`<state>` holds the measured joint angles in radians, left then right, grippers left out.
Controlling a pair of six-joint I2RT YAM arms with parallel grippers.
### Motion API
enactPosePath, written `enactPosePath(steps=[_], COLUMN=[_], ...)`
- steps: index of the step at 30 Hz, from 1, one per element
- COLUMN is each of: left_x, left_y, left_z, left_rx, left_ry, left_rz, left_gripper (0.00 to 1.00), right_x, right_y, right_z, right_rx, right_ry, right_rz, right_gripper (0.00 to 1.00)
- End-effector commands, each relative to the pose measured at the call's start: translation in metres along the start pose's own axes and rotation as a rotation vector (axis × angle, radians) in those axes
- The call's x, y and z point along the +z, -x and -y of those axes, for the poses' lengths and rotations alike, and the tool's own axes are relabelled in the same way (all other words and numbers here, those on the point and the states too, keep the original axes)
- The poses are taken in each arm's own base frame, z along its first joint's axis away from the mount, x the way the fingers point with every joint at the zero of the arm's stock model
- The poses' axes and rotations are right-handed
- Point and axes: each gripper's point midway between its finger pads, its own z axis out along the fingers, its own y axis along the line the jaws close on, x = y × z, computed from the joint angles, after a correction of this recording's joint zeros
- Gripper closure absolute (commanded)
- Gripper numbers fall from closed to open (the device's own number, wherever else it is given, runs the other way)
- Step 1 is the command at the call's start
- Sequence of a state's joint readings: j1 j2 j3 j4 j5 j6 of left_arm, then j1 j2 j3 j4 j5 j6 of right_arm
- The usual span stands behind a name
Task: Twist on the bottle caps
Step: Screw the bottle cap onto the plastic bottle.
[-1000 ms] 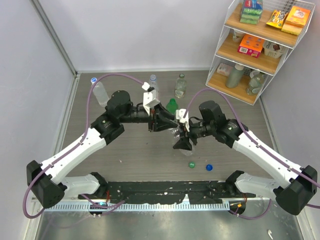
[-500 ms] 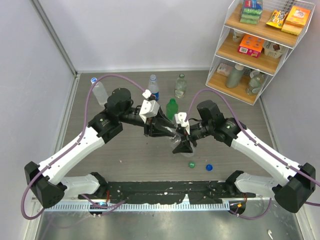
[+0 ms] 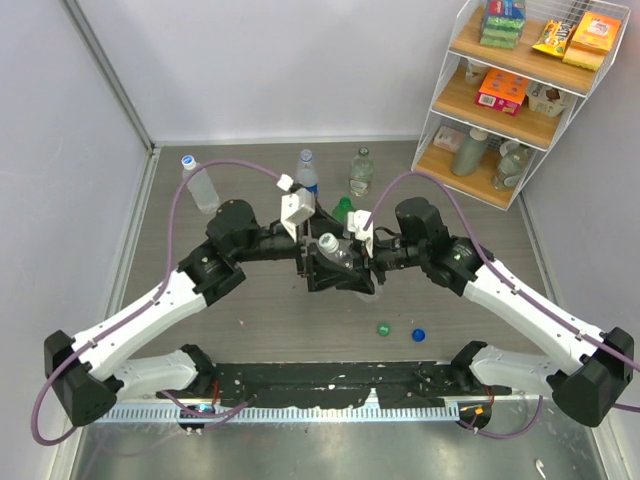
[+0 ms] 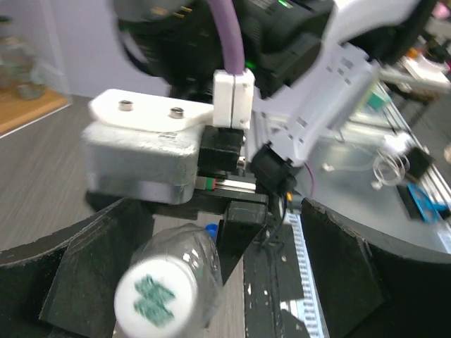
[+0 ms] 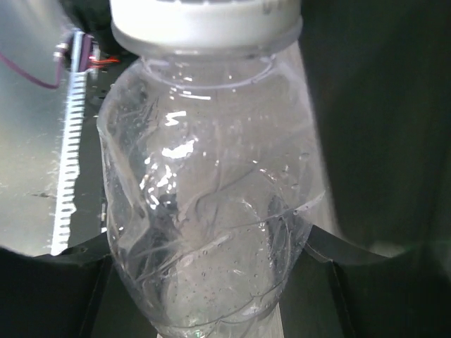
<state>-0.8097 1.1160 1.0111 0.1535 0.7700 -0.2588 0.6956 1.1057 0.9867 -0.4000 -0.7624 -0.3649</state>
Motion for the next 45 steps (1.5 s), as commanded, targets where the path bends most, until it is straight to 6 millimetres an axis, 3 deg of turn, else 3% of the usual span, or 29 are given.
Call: enactPosePath(steps=[1, 8, 13, 19, 30, 45], left_x=[-0.024, -0.050, -0.054, -0.047, -0.037, -0.028], left_y=[0.045, 0.044, 0.041, 0.032, 0.028, 0.031], left_z=[-0.029, -0.056, -0.076, -0.077, -0.074, -0.075], left_rx=[-0.046, -0.147, -0.261, -0.395, -0.423, -0.428], left_ry=[0.285, 0.517, 0.639, 0.648, 0.597, 0.564], left_rz=[0.197, 0.285, 0.262, 0.228, 0.210, 0.212], left_gripper=[0.00, 0.00, 0.04, 0.25, 0.29, 0.49], right_x=[-0.014, -0.020, -0.020, -0.019, -0.017, -0.016], right_y=[0.005, -0.009, -0.010, -0.014, -0.017, -0.016], right_z=[0.028, 0.047, 0.050, 0.052, 0.055, 0.055], right_rx=[0.022, 0.072, 0.080, 0.089, 0.097, 0.100], right_ry=[-0.207, -0.333, -0.347, -0.351, -0.354, -0.348], right_rz=[0.010, -0.043, -0.049, -0.068, -0.086, -0.084], right_gripper=[0.99, 0.99, 0.99, 0.99, 0.99, 0.99])
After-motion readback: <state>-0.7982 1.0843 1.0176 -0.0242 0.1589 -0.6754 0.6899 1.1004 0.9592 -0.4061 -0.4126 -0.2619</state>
